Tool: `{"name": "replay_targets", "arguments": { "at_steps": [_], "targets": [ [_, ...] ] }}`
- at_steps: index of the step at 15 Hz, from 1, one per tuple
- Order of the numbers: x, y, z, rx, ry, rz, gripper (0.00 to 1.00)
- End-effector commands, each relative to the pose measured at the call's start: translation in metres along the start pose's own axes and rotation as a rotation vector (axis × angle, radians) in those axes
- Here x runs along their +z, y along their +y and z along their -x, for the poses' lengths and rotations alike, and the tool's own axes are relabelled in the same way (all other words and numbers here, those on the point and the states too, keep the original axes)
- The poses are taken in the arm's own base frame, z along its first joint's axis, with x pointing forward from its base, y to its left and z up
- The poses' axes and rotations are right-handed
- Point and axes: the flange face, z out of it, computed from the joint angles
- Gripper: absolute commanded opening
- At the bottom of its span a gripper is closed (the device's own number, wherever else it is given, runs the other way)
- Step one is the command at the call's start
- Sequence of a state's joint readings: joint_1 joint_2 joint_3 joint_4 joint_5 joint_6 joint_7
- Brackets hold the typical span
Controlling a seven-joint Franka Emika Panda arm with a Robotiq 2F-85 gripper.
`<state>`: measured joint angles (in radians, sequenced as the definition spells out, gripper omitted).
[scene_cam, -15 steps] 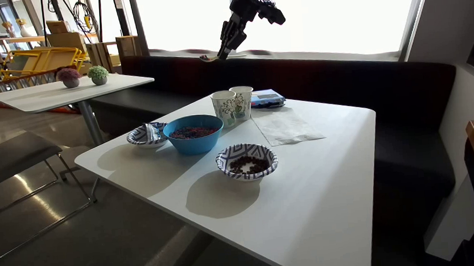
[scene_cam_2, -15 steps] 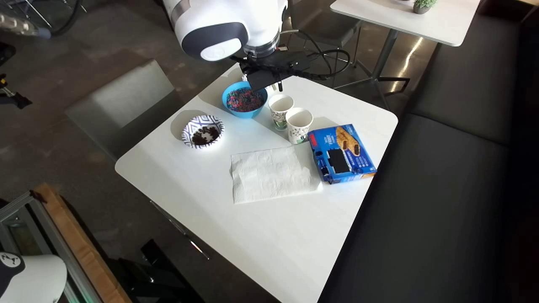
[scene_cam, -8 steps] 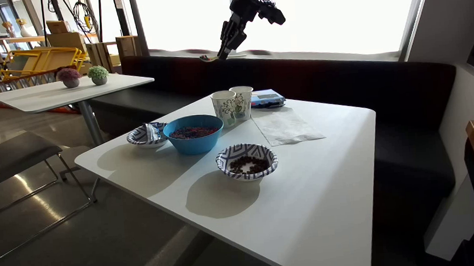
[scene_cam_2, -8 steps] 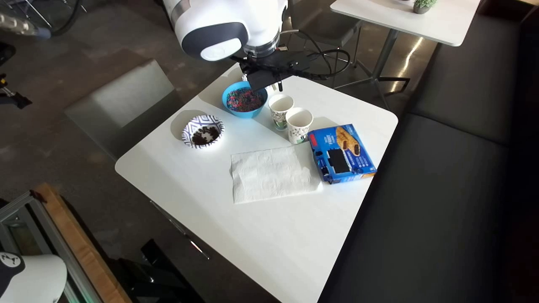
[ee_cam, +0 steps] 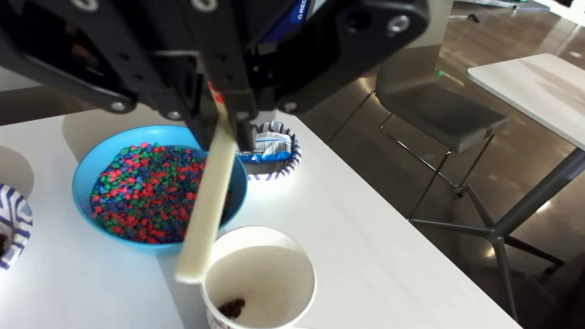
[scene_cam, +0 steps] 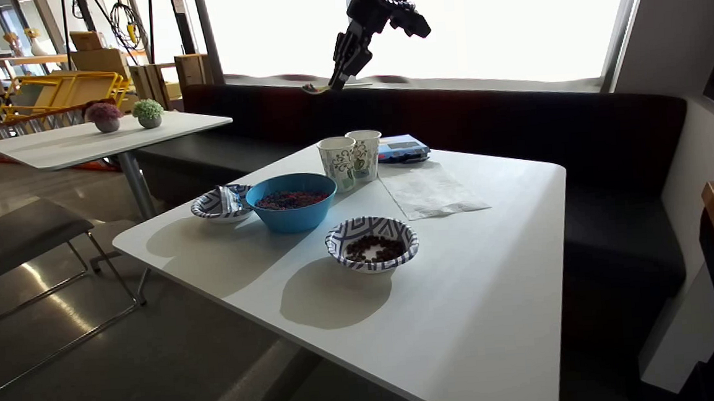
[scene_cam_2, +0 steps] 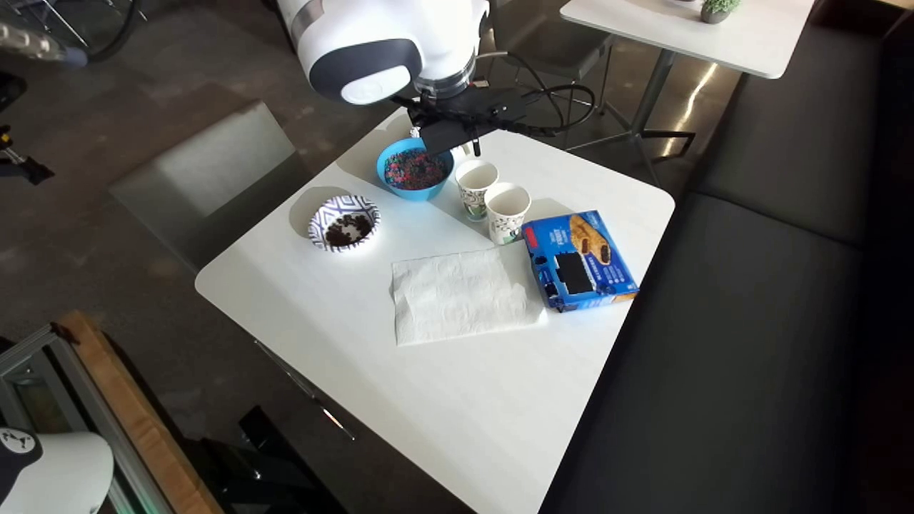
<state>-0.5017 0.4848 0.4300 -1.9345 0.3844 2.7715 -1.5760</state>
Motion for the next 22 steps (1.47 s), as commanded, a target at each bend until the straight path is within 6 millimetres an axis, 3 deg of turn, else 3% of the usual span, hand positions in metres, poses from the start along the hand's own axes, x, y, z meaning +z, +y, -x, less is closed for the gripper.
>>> {"name": "replay_targets", "arguments": {
  "at_steps": [1,8,22],
  "targets": [
    [0.002,0.005,0.008,0.02,-0.006,0.001,0.04],
    [-0.001,0.021,0.024,0.057,0.001,0.025,0.04],
    [-0.011,0.035,0.037,0.184,0.028,0.105,0.04]
  ]
}}
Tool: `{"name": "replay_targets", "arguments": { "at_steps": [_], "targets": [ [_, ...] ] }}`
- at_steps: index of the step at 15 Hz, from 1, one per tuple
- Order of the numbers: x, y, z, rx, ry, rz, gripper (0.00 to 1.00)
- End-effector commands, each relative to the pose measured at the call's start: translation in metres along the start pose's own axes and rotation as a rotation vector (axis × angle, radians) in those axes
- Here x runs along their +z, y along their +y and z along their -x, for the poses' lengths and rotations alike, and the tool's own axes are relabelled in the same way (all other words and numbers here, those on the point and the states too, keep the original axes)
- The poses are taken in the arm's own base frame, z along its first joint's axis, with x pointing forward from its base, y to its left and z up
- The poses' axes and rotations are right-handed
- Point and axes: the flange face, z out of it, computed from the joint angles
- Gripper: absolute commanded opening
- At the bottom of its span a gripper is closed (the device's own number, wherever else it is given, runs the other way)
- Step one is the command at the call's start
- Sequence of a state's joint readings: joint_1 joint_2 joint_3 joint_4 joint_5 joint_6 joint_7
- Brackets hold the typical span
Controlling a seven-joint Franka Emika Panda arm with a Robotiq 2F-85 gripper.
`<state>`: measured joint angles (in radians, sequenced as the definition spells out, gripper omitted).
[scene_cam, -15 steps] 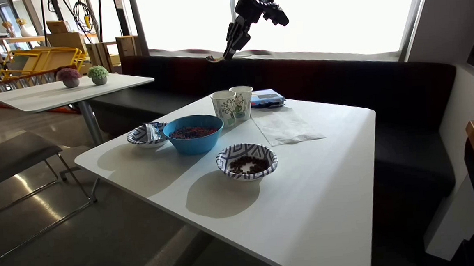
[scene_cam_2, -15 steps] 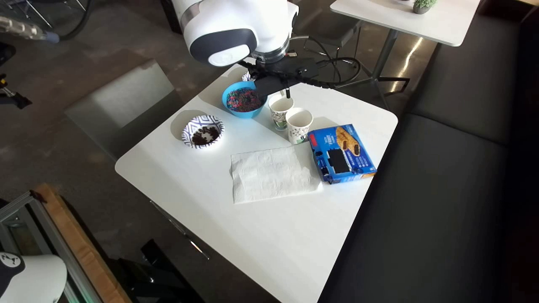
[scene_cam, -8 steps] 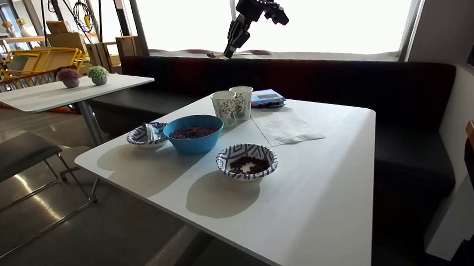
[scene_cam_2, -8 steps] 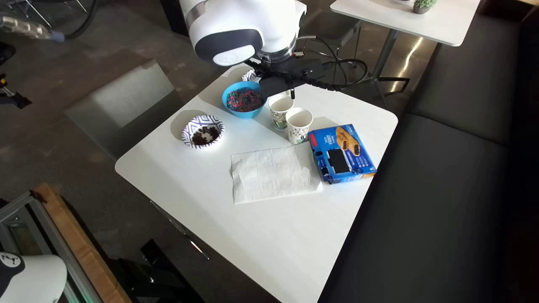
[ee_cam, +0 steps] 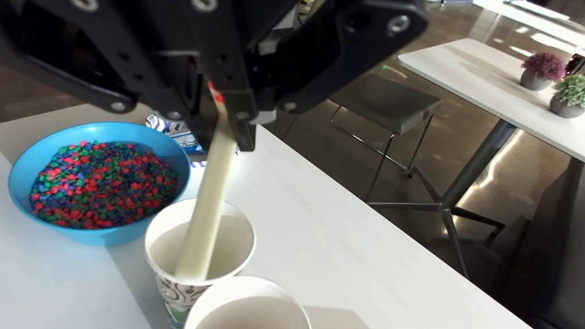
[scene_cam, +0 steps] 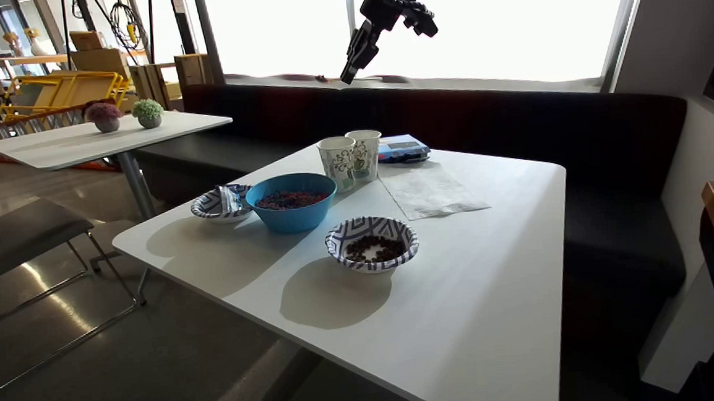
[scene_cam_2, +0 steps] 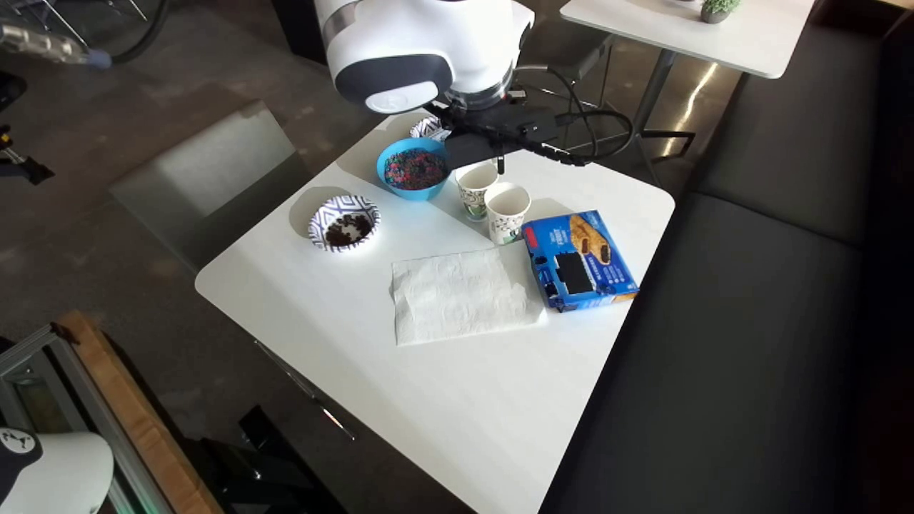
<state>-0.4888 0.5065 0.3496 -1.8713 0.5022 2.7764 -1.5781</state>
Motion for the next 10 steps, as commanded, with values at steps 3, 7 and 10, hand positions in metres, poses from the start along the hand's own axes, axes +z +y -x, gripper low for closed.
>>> {"name": "replay_targets", "arguments": {
  "at_steps": [3,7,10],
  "targets": [
    [0.004,0.002,-0.004,0.079,0.036,0.063,0.04],
    [0.01,-0.001,-0.009,0.131,0.051,0.114,0.04],
    [0.019,-0.004,-0.015,0.159,0.067,0.141,0.04]
  ]
}}
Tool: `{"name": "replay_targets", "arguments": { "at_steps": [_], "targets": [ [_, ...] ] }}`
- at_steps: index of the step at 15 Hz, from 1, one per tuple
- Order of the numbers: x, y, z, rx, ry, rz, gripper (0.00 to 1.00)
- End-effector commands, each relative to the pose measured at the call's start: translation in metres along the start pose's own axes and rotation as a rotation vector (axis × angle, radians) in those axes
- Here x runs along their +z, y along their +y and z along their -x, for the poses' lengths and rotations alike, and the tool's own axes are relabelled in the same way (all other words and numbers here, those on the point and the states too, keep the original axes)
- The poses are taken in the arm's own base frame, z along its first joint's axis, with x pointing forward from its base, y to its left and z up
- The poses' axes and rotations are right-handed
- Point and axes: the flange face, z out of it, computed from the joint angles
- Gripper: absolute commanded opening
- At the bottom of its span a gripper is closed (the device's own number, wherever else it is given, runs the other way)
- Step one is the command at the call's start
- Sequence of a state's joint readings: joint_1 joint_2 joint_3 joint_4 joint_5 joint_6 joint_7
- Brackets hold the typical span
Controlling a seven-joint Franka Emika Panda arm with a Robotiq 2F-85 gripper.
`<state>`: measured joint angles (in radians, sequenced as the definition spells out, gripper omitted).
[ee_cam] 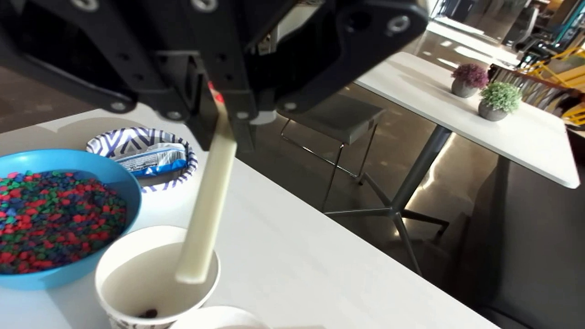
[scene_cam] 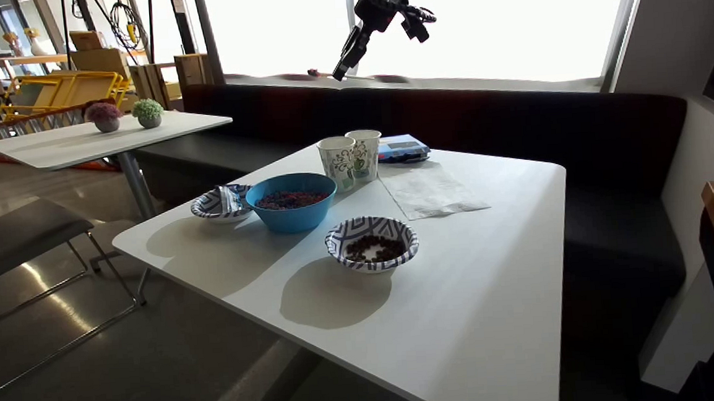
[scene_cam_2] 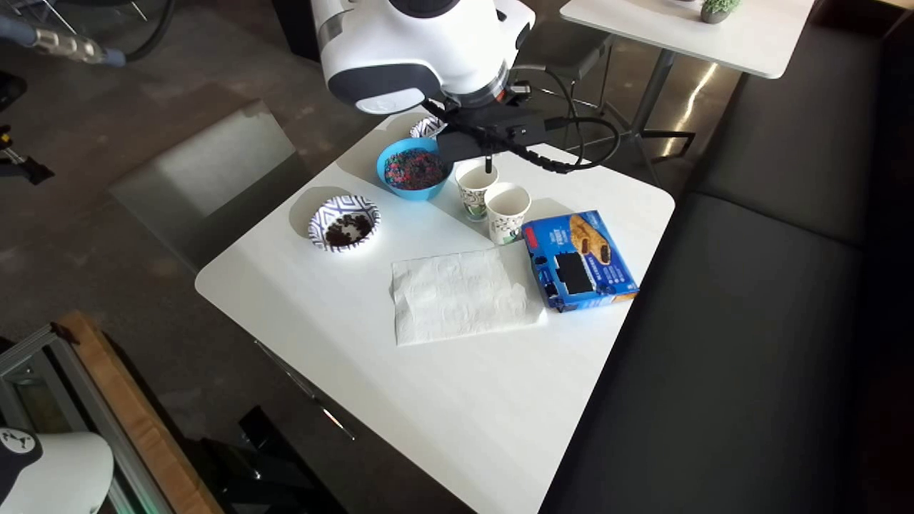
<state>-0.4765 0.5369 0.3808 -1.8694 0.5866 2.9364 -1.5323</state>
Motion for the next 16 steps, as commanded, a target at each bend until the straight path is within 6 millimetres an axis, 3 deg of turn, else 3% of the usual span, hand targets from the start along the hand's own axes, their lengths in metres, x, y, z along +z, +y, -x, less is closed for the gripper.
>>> {"name": "replay_targets", "arguments": {
  "at_steps": [1,6,16],
  "targets": [
    [0.016,-0.007,-0.007,0.053,0.026,0.032,0.04],
    [0.034,-0.015,-0.014,0.122,0.048,0.026,0.04],
    [0.049,-0.012,0.004,0.268,0.035,0.006,0.04]
  ]
}}
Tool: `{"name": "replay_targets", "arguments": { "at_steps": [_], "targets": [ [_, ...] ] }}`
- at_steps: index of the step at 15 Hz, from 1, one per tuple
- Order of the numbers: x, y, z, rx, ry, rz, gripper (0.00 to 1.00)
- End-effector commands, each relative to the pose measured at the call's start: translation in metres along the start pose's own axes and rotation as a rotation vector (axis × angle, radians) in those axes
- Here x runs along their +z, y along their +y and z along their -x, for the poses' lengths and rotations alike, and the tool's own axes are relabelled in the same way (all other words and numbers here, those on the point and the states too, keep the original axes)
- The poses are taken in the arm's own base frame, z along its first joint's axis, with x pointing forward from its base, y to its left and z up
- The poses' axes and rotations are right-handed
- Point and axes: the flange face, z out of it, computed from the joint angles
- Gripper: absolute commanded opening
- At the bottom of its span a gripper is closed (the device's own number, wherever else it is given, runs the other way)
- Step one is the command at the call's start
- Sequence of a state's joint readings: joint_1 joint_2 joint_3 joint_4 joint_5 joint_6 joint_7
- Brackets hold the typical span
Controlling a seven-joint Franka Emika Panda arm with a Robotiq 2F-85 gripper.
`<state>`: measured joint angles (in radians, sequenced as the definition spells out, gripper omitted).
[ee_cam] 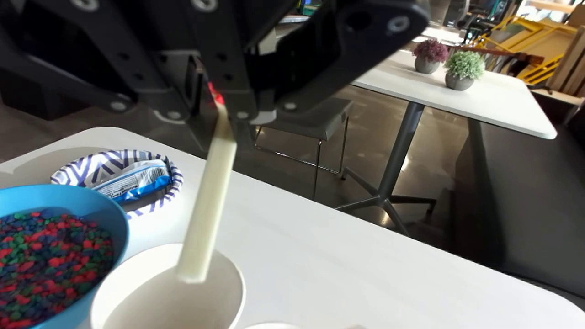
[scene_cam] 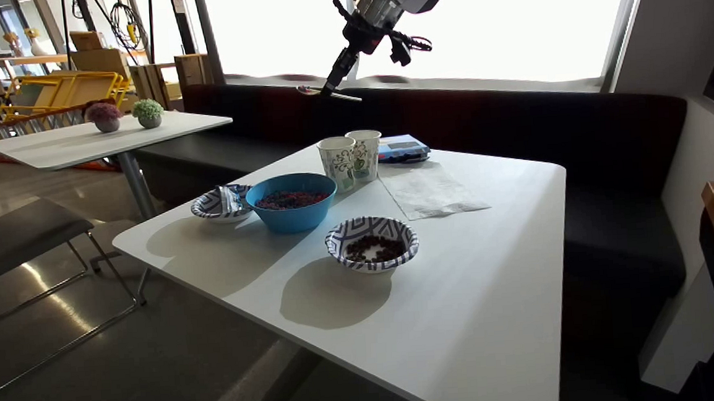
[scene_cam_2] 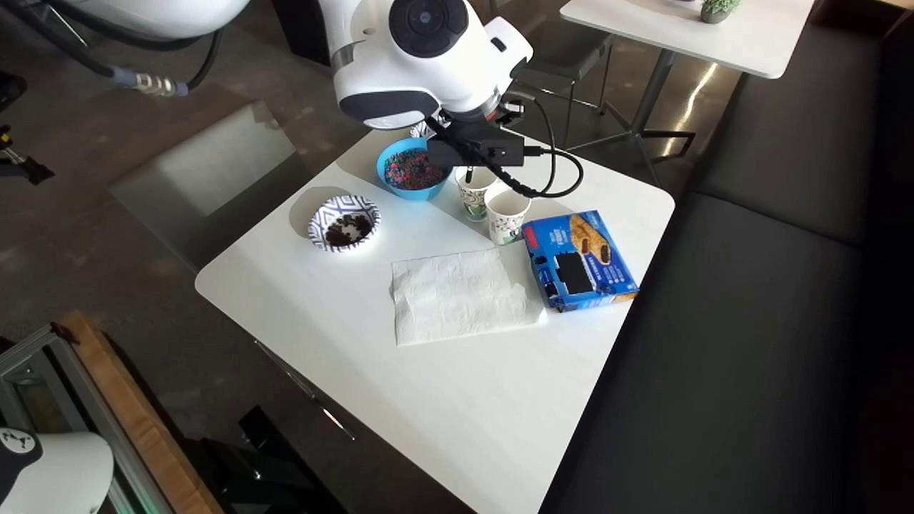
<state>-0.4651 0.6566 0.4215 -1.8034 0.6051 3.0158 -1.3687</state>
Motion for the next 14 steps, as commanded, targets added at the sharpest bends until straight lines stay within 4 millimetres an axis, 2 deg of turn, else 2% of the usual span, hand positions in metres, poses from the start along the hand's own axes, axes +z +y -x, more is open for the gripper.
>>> {"name": "replay_targets", "arguments": {
  "at_steps": [1,14],
  "targets": [
    [0.0071,0.0017,0.0057,0.073,0.001,0.003,0.04],
    [0.0042,0.0026,0.0117,0.147,-0.076,-0.013,0.04]
  ]
}}
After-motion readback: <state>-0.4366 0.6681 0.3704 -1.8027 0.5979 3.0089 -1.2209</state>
